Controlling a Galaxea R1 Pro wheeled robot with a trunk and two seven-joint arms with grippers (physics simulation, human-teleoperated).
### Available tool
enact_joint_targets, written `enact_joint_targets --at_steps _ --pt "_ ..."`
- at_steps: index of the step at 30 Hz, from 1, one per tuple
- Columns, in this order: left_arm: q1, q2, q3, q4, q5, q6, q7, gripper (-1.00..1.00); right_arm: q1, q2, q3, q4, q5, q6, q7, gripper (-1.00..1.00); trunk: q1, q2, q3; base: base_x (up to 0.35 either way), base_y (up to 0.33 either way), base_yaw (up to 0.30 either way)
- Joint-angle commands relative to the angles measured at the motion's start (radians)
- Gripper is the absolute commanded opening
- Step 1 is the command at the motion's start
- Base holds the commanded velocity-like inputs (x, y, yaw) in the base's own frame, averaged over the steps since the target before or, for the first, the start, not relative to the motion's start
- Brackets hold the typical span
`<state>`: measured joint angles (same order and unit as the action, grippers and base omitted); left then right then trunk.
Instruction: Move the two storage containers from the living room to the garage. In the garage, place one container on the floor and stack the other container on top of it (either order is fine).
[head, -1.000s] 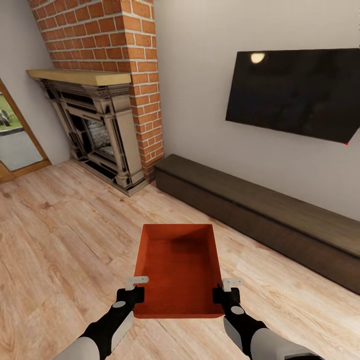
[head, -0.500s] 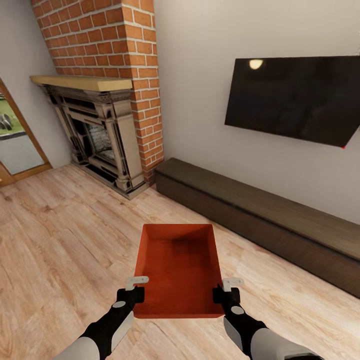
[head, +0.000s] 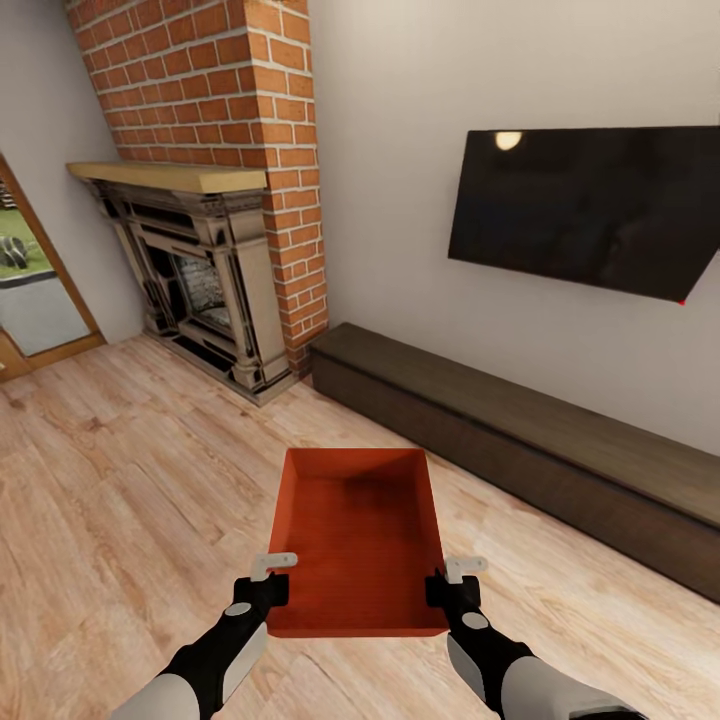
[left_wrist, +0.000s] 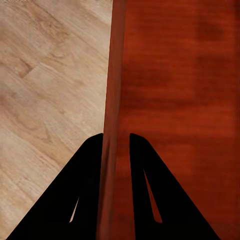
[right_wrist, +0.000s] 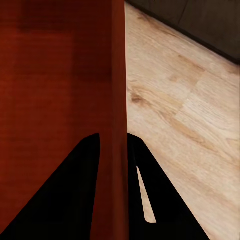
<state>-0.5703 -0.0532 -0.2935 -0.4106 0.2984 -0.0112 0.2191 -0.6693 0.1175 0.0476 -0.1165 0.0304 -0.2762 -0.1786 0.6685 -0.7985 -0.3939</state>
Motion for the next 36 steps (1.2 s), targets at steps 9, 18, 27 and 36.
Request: enact_joint_targets --at_steps 9,18,27,36 --pt "0.000 0.002 0.004 0.006 0.004 -0.001 0.070 -1.00 -0.001 0.005 -0.045 -0.001 0.008 -0.001 -0.007 -1.00 0.000 -0.001 0.013 0.000 0.000 0.000" --pt "0.000 0.003 0.004 0.004 0.004 -0.001 0.069 -1.00 -0.001 0.005 -0.045 -0.001 0.008 -0.001 -0.007 -1.00 0.000 -0.001 0.028 0.000 0.000 0.000" --pt "0.000 0.003 0.004 0.004 0.004 -0.001 0.069 -1.00 -0.001 0.005 -0.045 0.000 0.008 -0.001 -0.007 -1.00 0.000 -0.001 0.042 0.000 0.000 0.000" --pt "0.000 0.005 0.004 0.004 0.004 -0.001 0.069 -1.00 -0.001 0.005 -0.045 0.000 0.008 -0.001 -0.007 -1.00 0.000 -0.001 0.056 0.000 0.000 0.000"
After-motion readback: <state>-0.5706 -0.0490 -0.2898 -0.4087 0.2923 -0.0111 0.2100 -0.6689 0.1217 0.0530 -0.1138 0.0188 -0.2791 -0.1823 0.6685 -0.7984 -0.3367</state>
